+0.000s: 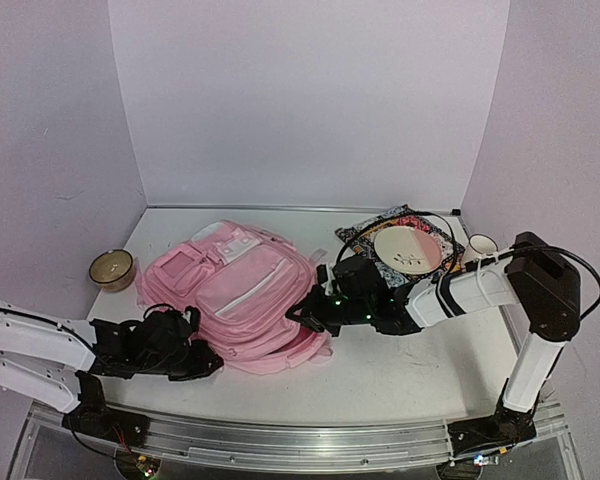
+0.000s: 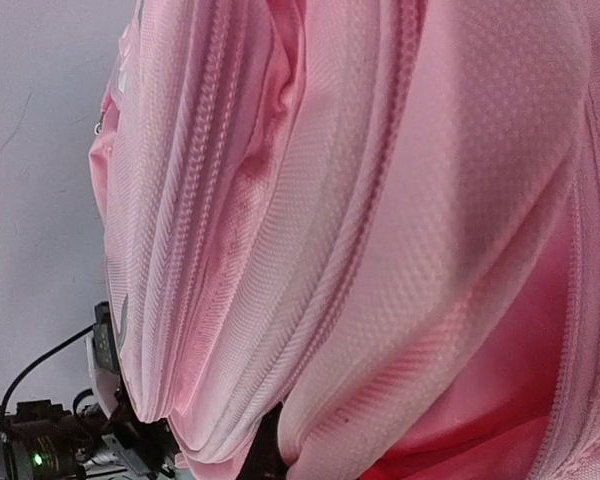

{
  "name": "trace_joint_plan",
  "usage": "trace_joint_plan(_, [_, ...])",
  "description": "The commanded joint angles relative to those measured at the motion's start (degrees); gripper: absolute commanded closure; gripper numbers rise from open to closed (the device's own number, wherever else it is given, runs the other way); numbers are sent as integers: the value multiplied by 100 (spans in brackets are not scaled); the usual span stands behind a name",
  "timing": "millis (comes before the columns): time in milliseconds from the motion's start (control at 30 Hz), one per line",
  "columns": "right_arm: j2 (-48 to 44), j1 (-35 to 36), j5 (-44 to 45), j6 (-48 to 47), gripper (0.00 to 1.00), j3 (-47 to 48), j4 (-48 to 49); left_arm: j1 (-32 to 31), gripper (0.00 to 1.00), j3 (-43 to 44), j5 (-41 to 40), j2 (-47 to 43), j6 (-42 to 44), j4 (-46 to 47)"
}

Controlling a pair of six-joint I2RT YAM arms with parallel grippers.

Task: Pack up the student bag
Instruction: Zip the largest pocket of the bag in the student bag.

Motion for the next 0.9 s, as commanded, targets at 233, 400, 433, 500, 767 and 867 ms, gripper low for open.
trace_joint_plan(233, [87,83,666,-45,100,275,453,-975,100,1694,358,1390,232,887])
trace_joint_plan(400, [-15,81,833,-210,100,96,344,-1030,99,2014,478,1532,440,1080])
trace_joint_plan(433, [-28,80,844,-264,100,90,315,-1036,98,2081,506,1578,485,1088])
trace_joint_plan(500, [-43,80,847,-388,98,100,240,-1036,97,2231,569,1746,562,1098])
trace_joint_plan(767, [-291,78,821,-880,82,45,-55,-1071,89,2609,722,2260,766,1195])
trace_joint_plan(867, [-549,82,915,-1166,74,8,-422,-1071,79,2477,534,2058,776,1166])
